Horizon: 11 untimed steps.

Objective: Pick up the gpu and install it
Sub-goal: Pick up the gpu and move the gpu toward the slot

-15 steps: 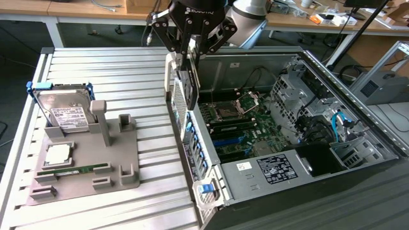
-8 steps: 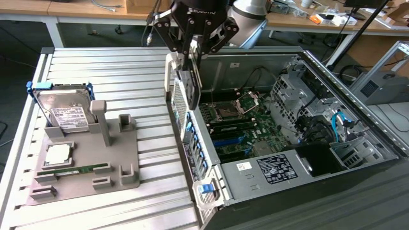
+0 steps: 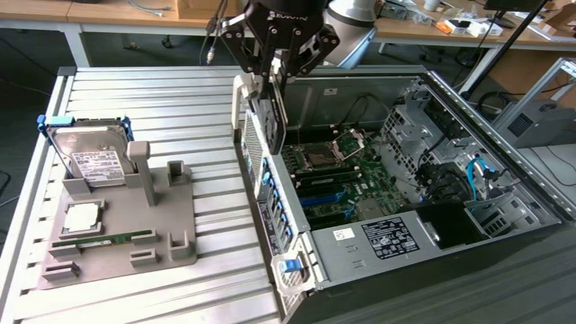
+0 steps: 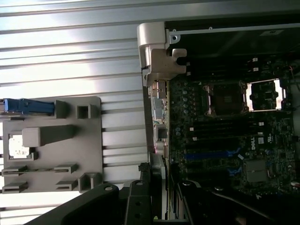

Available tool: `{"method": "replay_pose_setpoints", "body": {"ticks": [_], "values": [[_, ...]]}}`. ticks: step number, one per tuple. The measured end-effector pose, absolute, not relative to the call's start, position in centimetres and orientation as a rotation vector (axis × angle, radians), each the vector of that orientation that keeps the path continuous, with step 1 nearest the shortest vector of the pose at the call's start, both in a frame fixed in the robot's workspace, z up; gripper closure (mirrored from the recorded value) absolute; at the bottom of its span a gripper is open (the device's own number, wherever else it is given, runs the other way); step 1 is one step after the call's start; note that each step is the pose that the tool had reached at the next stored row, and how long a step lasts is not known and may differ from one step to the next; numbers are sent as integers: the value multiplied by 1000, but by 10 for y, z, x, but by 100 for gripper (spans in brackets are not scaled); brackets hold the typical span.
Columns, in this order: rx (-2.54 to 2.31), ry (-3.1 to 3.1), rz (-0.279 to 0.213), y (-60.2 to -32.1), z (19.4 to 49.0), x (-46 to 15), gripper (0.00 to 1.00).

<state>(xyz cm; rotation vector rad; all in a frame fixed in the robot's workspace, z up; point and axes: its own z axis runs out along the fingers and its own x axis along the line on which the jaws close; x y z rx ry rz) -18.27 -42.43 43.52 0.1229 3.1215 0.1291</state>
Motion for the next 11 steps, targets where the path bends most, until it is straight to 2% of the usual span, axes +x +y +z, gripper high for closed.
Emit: {"method": "replay_pose_setpoints", "body": {"ticks": [11], "values": [[123,3122,129,-424,435,-177,73]]}}
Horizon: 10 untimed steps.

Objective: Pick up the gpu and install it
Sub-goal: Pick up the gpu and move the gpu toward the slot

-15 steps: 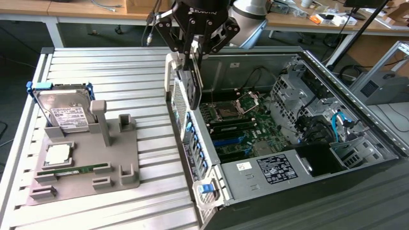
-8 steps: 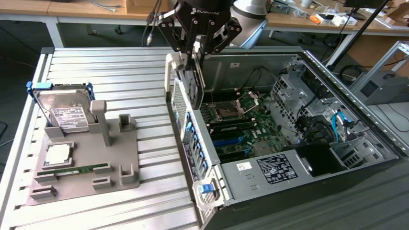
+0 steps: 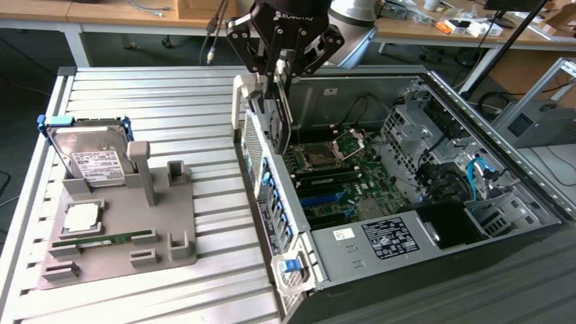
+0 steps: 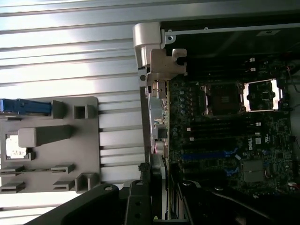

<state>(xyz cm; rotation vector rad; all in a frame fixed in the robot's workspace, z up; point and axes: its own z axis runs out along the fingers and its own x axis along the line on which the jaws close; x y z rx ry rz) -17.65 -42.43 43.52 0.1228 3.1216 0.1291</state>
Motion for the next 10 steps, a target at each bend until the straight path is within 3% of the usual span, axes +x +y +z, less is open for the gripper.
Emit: {"method": "replay_pose_setpoints", "body": {"ticks": [10], "values": [[123,3122,129,-424,435,-171,73]]}}
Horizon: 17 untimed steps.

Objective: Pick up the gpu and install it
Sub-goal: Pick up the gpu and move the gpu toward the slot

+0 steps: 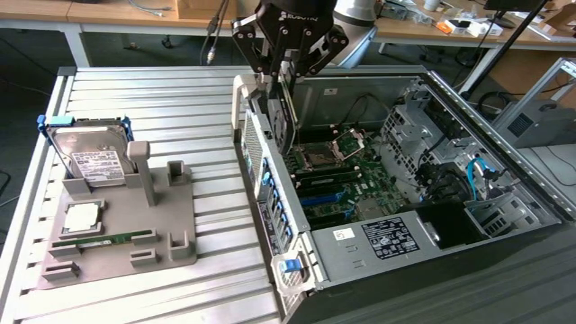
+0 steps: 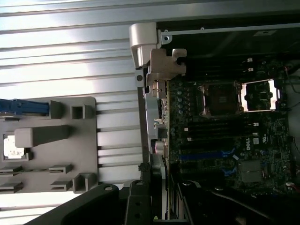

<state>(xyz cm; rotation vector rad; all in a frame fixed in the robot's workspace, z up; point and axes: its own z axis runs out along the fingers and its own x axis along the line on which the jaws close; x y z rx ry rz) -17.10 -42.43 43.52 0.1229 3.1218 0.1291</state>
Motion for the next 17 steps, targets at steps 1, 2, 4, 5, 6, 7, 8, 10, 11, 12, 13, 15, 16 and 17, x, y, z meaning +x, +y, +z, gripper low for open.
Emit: {"method": "replay_pose_setpoints", "body": {"ticks": [1,2,4,5,6,7,8,10,11,12,13,15,16,17], "values": [[123,3122,129,-424,435,-170,73],[123,3122,129,-424,435,-170,73],[123,3122,129,-424,435,-169,73],[123,3122,129,-424,435,-168,73],[123,3122,129,-424,435,-168,73],[123,3122,129,-424,435,-167,73],[123,3122,129,-424,435,-167,73],[123,3122,129,-424,435,-166,73],[123,3122,129,-424,435,-165,73],[123,3122,129,-424,435,-165,73],[123,3122,129,-424,435,-164,73],[123,3122,129,-424,435,-163,73],[123,3122,129,-424,435,-162,73],[123,3122,129,-424,435,-162,73]]}}
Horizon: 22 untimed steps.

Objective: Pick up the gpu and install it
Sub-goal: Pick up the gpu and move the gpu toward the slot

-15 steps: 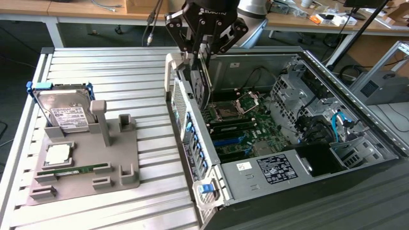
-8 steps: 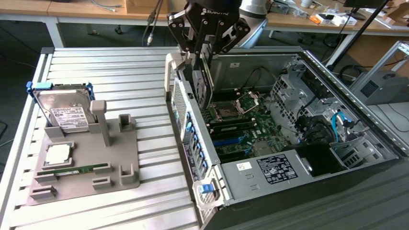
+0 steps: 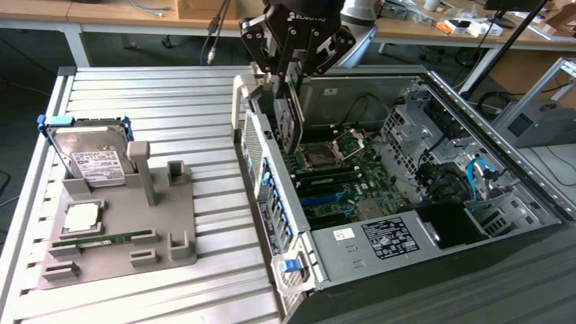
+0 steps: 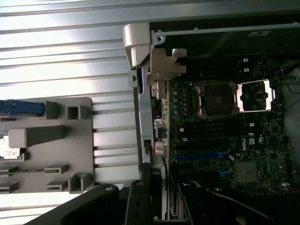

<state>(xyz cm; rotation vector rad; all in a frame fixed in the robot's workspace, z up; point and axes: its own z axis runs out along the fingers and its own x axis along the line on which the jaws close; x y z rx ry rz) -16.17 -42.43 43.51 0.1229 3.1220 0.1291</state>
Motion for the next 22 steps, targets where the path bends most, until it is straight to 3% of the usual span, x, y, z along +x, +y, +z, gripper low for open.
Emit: {"method": "replay_pose_setpoints", "body": {"ticks": [22], "values": [[123,3122,129,-424,435,-154,73]]}}
